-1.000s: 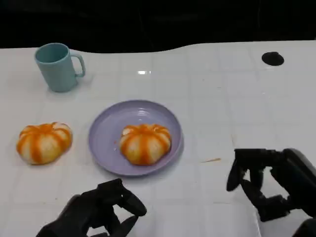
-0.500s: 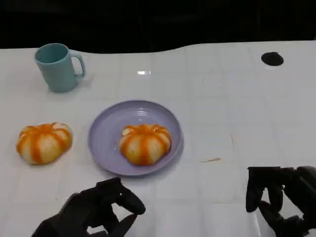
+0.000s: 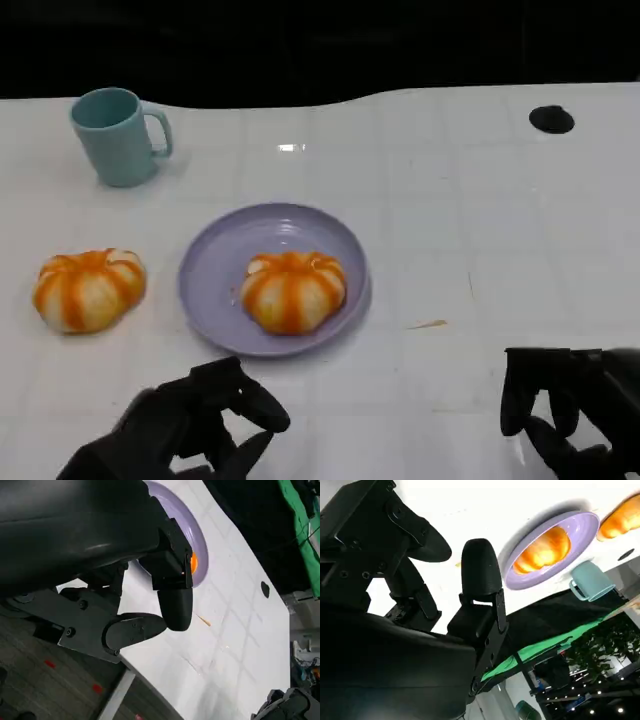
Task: Grasp the bread from the table and place it into the plate.
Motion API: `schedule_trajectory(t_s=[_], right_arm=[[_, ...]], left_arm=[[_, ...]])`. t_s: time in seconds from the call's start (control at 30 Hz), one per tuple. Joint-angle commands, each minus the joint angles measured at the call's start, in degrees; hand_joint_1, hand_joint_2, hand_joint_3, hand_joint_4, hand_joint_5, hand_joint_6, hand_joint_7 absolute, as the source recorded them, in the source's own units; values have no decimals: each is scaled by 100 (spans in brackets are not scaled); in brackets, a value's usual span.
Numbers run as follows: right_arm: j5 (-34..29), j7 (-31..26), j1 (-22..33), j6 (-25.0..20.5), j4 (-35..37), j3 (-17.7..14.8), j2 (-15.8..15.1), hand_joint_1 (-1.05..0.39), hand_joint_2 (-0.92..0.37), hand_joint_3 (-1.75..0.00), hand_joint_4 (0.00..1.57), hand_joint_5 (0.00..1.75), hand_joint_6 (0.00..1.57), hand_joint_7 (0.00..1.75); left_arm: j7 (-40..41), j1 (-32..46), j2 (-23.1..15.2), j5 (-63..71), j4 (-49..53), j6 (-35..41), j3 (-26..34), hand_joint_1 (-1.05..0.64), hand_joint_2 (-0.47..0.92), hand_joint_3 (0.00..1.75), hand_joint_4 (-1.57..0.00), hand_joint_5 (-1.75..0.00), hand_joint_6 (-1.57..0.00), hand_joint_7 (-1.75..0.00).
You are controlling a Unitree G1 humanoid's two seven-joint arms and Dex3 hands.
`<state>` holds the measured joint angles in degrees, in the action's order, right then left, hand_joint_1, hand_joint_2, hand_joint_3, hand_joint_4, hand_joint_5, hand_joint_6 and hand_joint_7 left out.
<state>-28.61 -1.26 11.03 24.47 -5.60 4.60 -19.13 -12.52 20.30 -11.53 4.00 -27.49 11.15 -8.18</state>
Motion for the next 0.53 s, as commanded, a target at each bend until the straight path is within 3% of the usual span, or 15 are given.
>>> schedule_trajectory(t_s=[0.03,0.53], right_arm=[[-21,-71,-50,-10,19,19,6,0,-16,-143,94,175,85,148],[-78,-28,-77,-103,-46,32,48,2,-13,-146,95,175,88,143]], left_arm=[[-33,3,-84,-25,71,-103,92,-20,78,68,-63,-175,-63,-126],[-48,-25,-82,-113,242,-257,148,-20,79,67,-65,-175,-64,-126]])
